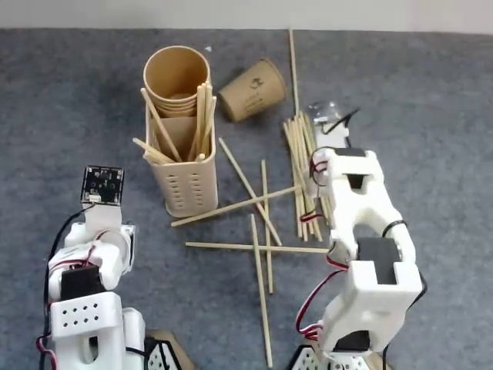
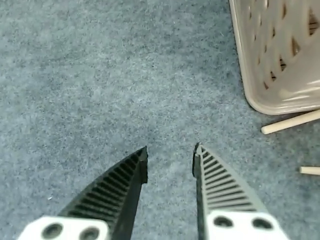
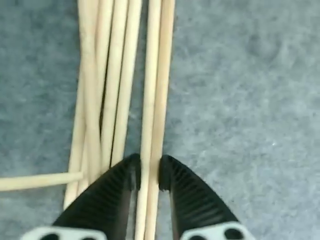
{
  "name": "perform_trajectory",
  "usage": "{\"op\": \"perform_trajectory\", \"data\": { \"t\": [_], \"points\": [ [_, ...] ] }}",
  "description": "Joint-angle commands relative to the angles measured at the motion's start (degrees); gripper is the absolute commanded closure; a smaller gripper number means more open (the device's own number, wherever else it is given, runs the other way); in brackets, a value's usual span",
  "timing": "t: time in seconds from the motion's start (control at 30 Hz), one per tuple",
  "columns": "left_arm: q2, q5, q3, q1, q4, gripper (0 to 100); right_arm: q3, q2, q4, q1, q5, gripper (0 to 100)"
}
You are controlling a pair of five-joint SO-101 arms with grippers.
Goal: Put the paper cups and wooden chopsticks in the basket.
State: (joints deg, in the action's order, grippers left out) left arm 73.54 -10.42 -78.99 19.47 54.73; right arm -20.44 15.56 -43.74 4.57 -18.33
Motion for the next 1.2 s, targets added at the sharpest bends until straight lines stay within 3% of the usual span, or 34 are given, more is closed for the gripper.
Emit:
{"op": "perform_trajectory", "data": {
  "t": [0.0, 0.2, 0.4, 0.63, 0.8, 1.0, 1.17],
  "points": [
    [0.57, -0.53, 0.40, -1.19, -0.79, 84, 0.92, -5.14, -1.63, -0.75, 4.75, 99.5],
    [0.57, -0.53, 0.40, -1.19, -0.79, 84, 1.63, -35.03, -0.31, 0.75, 15.65, 99.5],
    [0.57, -0.53, 0.40, -1.45, -0.79, 84, 3.03, -53.93, 19.38, 12.35, 17.49, 99.5],
    [0.57, -0.53, 0.40, -1.45, -0.79, 84, -4.97, -55.08, 35.91, 29.05, 17.85, 99.5],
    [0.57, -0.53, 0.31, -1.45, -0.79, 84, -13.76, -54.99, 53.76, 36.44, 17.85, 99.5],
    [0.57, -0.53, 0.31, -1.45, -0.79, 84, -26.24, -54.90, 61.93, 40.40, 17.85, 99.2],
    [0.57, -0.53, 0.22, -1.45, -0.79, 84, -30.73, -54.90, 65.01, 40.04, 17.85, 87.5]
  ]
}}
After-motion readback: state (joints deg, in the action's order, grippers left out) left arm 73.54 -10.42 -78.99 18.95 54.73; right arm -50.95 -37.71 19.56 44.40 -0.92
